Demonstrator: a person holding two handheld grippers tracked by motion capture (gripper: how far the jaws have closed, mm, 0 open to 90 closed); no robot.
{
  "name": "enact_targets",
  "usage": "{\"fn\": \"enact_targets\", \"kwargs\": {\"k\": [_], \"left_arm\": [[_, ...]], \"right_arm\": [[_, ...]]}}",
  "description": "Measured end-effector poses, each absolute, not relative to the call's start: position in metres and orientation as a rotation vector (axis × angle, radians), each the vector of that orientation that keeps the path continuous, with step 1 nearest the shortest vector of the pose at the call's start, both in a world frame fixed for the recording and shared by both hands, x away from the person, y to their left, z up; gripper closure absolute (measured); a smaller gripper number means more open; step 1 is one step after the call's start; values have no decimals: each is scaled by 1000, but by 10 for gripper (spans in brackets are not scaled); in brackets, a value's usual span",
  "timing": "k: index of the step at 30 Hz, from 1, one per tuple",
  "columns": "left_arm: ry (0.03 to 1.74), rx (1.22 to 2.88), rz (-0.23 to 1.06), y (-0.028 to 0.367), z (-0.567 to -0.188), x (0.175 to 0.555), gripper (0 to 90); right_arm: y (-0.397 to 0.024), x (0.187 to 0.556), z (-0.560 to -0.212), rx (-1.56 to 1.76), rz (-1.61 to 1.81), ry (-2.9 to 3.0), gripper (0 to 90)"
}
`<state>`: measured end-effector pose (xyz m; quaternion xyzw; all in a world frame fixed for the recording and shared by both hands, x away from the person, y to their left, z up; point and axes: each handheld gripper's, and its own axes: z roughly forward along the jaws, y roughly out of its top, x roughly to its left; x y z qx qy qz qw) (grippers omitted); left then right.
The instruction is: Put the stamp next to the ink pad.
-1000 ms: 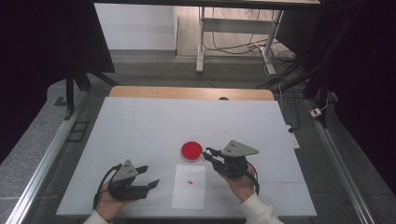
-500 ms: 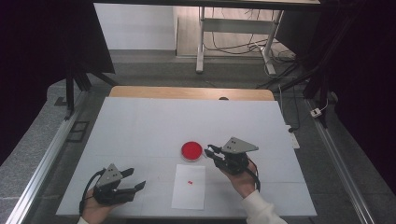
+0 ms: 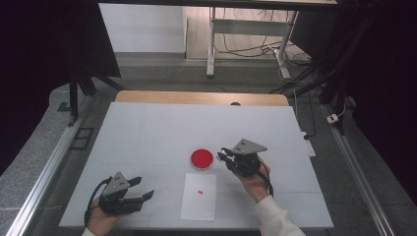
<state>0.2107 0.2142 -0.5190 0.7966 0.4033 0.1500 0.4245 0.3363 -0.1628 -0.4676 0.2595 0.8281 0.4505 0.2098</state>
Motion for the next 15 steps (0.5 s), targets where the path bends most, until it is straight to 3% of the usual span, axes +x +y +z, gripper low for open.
{"fn": "enact_targets", "kwargs": {"k": [15], "left_arm": [[1011,2006,365,212,-523,213,319]], "right_arm": [[-160,366,-483,802,1122,2331,746]]}}
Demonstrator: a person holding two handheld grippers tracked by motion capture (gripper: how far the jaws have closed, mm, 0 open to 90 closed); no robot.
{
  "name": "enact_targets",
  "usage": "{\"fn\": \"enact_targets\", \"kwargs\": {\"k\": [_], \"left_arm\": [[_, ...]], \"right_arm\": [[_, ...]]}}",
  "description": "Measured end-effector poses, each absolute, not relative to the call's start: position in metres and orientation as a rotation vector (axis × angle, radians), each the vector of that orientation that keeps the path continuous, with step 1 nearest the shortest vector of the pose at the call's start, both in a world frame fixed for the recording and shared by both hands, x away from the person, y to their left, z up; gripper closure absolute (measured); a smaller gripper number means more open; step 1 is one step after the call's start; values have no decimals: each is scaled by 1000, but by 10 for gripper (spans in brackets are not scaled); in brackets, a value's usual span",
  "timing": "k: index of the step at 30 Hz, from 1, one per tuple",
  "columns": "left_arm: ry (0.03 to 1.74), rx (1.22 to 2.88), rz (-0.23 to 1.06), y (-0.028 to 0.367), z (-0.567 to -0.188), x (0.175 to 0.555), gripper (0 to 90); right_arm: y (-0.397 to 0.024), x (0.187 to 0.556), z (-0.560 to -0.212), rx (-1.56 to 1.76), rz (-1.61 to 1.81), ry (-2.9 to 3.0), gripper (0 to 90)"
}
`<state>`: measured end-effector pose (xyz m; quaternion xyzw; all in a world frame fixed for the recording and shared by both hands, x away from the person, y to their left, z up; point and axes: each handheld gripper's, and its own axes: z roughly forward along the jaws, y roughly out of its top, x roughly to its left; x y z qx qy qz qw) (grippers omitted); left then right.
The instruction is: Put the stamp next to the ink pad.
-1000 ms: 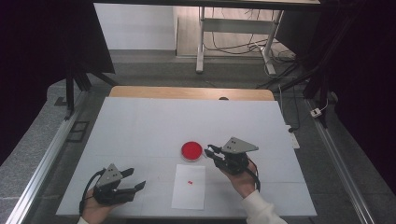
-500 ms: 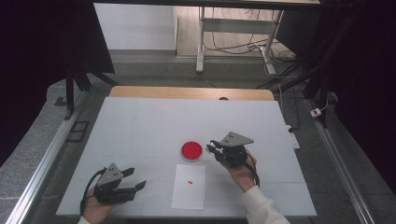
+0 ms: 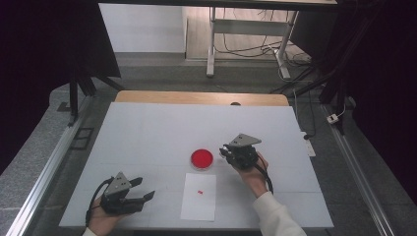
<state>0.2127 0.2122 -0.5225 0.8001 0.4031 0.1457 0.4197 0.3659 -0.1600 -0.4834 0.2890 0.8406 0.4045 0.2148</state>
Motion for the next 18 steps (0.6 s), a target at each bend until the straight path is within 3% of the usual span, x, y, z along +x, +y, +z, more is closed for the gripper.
{"fn": "enact_targets", "kwargs": {"k": [18], "left_arm": [[1008,2010,365,212,-523,213,316]], "right_arm": [[-147,382,-502,809,1023,2386,743]]}}
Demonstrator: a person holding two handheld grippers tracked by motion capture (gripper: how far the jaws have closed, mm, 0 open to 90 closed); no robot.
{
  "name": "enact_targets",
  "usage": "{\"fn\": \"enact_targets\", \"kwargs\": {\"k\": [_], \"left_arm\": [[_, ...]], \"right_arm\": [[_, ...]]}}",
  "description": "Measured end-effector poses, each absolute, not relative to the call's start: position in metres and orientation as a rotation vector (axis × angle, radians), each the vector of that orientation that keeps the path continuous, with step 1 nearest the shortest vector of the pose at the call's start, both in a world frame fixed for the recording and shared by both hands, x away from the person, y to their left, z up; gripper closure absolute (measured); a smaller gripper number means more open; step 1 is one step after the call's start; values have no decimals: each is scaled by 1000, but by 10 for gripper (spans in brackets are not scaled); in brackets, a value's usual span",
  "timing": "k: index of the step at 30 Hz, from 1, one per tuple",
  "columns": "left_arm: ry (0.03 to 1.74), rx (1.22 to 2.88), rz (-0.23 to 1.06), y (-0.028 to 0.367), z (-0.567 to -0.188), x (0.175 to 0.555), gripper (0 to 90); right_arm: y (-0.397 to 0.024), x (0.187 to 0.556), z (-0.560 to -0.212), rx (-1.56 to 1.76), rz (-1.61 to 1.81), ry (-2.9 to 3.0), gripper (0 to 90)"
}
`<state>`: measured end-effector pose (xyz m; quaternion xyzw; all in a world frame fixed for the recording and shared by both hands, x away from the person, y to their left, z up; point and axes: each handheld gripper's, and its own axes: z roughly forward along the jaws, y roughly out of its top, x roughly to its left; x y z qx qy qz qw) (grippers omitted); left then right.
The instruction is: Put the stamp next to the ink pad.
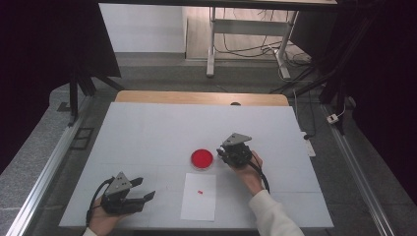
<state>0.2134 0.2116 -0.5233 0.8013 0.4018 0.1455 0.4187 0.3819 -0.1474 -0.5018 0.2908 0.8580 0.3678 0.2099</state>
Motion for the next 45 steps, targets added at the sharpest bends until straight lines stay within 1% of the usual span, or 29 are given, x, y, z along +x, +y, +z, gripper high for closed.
{"fn": "enact_targets", "kwargs": {"k": [10,13,19,25,31,37,45], "left_arm": [[1009,2008,366,212,-523,213,315],[1009,2007,366,212,-523,213,315],[1010,2002,364,213,-523,213,314],[1013,1999,365,214,-523,214,315],[1029,1978,351,217,-523,216,312],[1050,1964,370,221,-523,219,314],[1049,1963,381,220,-523,221,313]], "right_arm": [[-147,383,-503,810,1029,2382,731],[-147,383,-503,816,1029,2380,678],[-149,382,-500,842,1063,2339,520],[-150,380,-498,833,1109,2337,459],[-156,375,-492,812,1151,2323,441],[-165,370,-488,799,1194,2312,439],[-182,349,-481,727,1204,2286,438]]}}
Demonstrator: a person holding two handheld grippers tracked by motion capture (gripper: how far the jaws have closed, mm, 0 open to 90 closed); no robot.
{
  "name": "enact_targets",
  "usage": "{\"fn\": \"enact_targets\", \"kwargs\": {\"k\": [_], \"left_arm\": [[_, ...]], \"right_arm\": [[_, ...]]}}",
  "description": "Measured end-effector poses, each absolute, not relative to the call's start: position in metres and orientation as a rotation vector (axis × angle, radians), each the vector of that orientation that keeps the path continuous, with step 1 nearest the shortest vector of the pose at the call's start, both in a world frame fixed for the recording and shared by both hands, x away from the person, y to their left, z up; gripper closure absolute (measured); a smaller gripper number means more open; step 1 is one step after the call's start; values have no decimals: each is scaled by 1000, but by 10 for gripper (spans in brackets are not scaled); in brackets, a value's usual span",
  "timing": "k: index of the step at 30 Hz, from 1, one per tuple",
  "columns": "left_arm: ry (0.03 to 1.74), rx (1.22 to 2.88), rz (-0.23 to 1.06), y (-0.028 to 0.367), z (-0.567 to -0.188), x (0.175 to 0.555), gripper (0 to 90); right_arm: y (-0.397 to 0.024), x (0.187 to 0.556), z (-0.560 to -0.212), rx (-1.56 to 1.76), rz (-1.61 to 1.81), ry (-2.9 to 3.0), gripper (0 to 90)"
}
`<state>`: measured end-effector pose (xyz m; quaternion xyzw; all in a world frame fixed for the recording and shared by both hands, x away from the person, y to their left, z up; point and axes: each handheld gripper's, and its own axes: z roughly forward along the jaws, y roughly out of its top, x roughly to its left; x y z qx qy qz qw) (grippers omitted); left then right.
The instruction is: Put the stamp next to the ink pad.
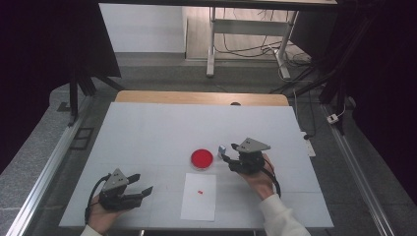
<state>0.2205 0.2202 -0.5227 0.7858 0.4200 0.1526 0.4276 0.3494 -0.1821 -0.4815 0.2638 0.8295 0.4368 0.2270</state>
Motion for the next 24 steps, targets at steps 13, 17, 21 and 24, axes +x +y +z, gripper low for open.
{"fn": "enact_targets", "kwargs": {"k": [13,17,21,24], "left_arm": [[1035,1962,386,223,-523,219,314],[1038,1960,388,224,-523,219,314],[1028,1970,385,222,-524,219,314],[1028,1971,387,222,-525,220,314]], "right_arm": [[-239,307,-485,774,1249,2254,436],[-257,295,-489,807,1237,2239,436],[-274,286,-493,829,1232,2218,436],[-282,284,-495,827,1234,2215,436]]}}
